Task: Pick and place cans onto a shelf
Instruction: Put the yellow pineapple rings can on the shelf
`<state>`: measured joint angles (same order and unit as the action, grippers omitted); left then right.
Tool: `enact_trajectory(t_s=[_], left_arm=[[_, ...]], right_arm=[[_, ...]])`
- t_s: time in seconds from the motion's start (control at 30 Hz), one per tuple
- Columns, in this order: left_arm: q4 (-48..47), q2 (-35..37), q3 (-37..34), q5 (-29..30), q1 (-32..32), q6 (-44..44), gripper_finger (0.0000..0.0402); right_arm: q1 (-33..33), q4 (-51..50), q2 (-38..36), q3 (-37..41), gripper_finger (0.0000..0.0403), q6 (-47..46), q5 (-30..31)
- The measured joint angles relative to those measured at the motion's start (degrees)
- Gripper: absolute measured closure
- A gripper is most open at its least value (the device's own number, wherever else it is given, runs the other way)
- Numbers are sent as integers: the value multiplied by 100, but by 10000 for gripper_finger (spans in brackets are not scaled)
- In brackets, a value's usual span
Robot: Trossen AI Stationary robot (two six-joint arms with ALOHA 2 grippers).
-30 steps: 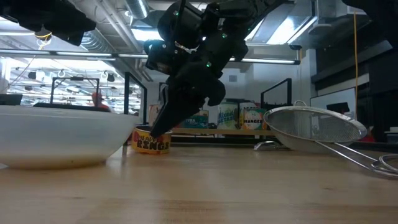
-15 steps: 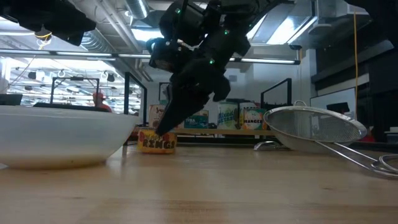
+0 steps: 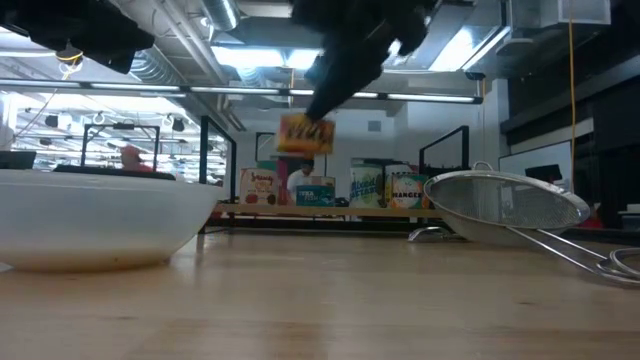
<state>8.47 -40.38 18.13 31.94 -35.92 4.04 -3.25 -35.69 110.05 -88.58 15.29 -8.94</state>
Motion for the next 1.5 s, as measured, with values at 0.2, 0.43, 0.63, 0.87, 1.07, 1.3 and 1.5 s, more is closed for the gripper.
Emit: enact_trajectory(t_s=[0.2, 0.43, 0.63, 0.87, 1.07, 1.3, 1.5], left_arm=[[0, 0, 0, -8, -2, 1, 304], [13, 0, 0, -9, -2, 1, 304], [22, 0, 0, -9, -2, 1, 304], [20, 0, 0, -9, -2, -1, 304], [16, 0, 0, -9, -2, -12, 304], [15, 0, 0, -9, -2, -14, 304], [15, 0, 0, -9, -2, -14, 304]], right_arm=[[73, -860, -760, -2, 398, 12, 651], [654, -1462, -1280, -8, 396, 47, 945], [1395, -1496, -1133, -9, 397, 558, 792], [2098, -1497, -638, -9, 395, 772, 622], [2446, -1481, -210, -7, 396, 772, 428], [2531, -1474, 87, -7, 392, 772, 423], [2523, -1472, 172, -4, 392, 772, 416]])
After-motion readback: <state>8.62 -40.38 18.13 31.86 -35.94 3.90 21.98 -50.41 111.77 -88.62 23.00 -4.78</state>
